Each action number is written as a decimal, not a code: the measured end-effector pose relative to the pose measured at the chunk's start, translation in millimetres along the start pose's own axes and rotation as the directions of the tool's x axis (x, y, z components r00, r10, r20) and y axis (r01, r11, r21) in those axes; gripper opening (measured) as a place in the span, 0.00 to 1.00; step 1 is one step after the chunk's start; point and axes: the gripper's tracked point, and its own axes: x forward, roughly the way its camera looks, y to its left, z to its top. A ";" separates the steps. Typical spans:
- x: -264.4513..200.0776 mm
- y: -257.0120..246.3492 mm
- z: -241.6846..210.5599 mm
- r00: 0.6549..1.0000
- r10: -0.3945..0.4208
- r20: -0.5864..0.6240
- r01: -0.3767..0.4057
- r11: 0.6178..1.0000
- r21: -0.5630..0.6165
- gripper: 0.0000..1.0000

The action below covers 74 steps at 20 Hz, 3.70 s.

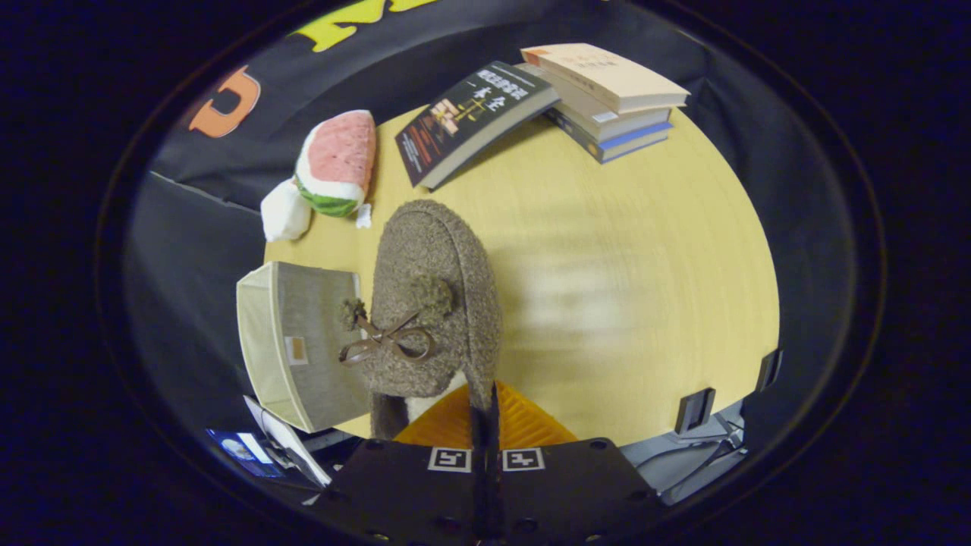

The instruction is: Open the storage box then place both shoes into the box .Put the left shoe in first, then the right shoe, with the right side of both shoes facing outward in a uniform manner.

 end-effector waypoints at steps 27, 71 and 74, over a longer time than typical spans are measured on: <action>117.5 260.9 -43.3 0.973 -0.230 -0.002 0.229 0.970 -0.083 0.01; -306.5 109.6 3.6 0.349 -0.087 0.933 0.283 0.959 -0.017 0.96; -350.5 114.9 -4.9 0.213 -0.008 0.977 0.235 0.971 -0.044 0.96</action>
